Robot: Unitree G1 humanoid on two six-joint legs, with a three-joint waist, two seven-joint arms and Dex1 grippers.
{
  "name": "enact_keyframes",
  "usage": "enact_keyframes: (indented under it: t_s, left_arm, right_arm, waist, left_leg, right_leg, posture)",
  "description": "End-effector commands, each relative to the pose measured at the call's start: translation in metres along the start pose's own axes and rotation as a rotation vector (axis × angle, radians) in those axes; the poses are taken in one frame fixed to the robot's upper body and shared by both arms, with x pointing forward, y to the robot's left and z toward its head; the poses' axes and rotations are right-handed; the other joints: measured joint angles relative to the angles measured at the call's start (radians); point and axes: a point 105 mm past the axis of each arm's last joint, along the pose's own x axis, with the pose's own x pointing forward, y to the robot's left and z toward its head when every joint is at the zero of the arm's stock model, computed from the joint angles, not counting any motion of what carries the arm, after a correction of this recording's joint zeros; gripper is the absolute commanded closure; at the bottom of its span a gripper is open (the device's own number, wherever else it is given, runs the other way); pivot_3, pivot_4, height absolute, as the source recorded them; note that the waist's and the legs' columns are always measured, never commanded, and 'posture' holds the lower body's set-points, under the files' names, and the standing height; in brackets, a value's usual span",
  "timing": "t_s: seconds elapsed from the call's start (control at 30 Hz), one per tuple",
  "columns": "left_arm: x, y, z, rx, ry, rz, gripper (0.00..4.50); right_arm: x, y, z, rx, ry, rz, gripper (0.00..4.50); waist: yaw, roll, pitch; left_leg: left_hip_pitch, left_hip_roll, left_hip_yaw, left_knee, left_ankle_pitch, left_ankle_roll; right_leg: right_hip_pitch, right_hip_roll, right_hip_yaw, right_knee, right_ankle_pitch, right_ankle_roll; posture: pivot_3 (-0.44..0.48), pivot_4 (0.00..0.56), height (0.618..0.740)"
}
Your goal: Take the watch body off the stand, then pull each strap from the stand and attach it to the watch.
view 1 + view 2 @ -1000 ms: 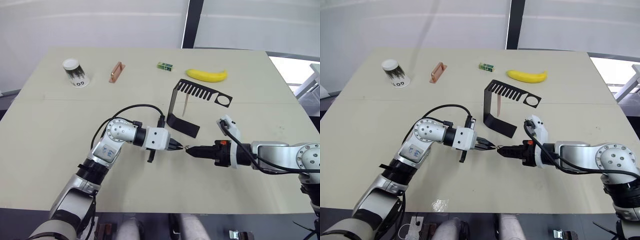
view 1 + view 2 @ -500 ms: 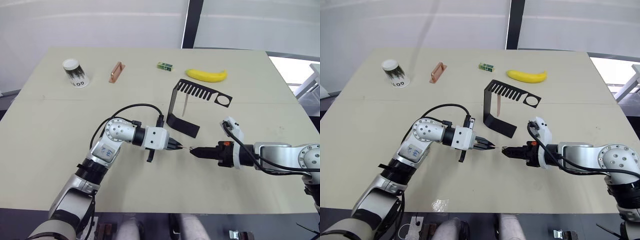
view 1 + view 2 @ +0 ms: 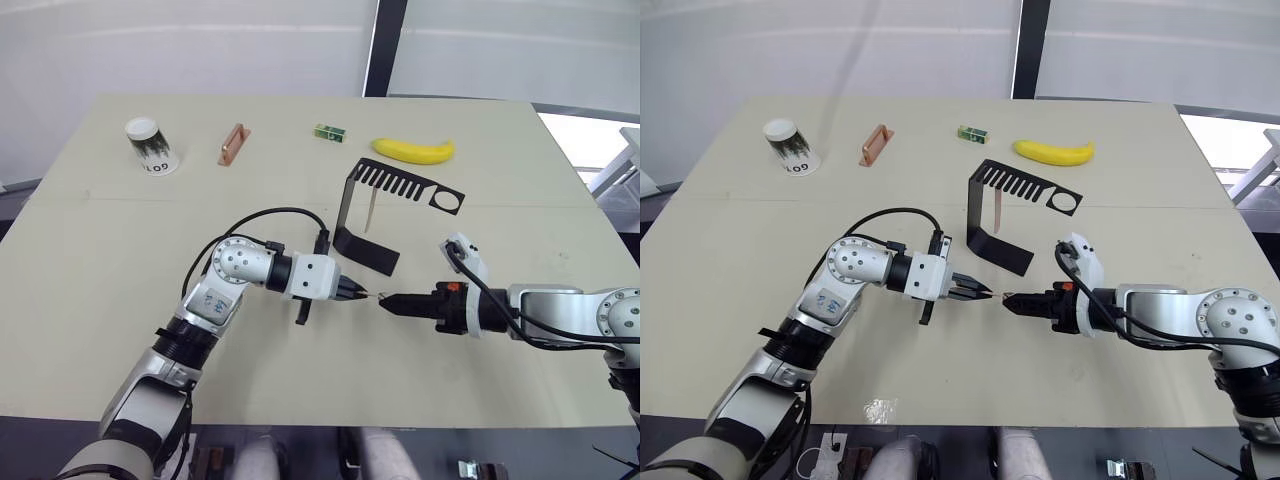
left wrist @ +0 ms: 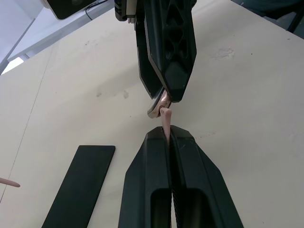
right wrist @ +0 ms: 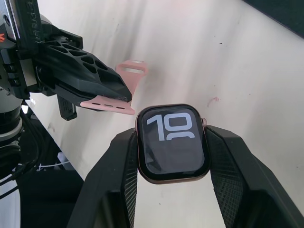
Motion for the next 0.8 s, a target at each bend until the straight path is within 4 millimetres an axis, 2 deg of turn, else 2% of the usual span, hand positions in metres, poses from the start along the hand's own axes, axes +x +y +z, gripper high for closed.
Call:
enact_keyframes:
  t_s: [0.03,0.4,0.8]
  left_arm:
    - [0.0009,0.0051,0.0139,0.051,-0.038,0.012,4.50]
    - [0.0039,0.0049,0.0150,0.050,-0.038,0.010,4.50]
    - [-0.0014,0.0049,0.0087,0.042,-0.012,0.012,4.50]
  right_arm:
    - [-0.0026,0.0108,0.0071,-0.022,-0.028,0.037,2.89]
    - [-0.0022,0.0125,0.0089,-0.018,-0.036,0.047,2.89]
    - [-0.0050,0.0105,0.0098,-0.018,-0.039,0.038,2.89]
  waist:
    - [0.000,0.000,0.000]
    - [0.000,0.000,0.000]
    - [0.000,0.000,0.000]
  left_leg:
    - [0.000,0.000,0.000,0.000,0.000,0.000]
    - [0.000,0.000,0.000,0.000,0.000,0.000]
    - [0.000,0.000,0.000,0.000,0.000,0.000]
  right_leg:
    - [0.000,0.000,0.000,0.000,0.000,0.000]
    - [0.000,0.000,0.000,0.000,0.000,0.000]
    - [0.000,0.000,0.000,0.000,0.000,0.000]
  posture:
    - [0.000,0.150,0.740]
    - [0.000,0.150,0.740]
    - [0.000,0.150,0.740]
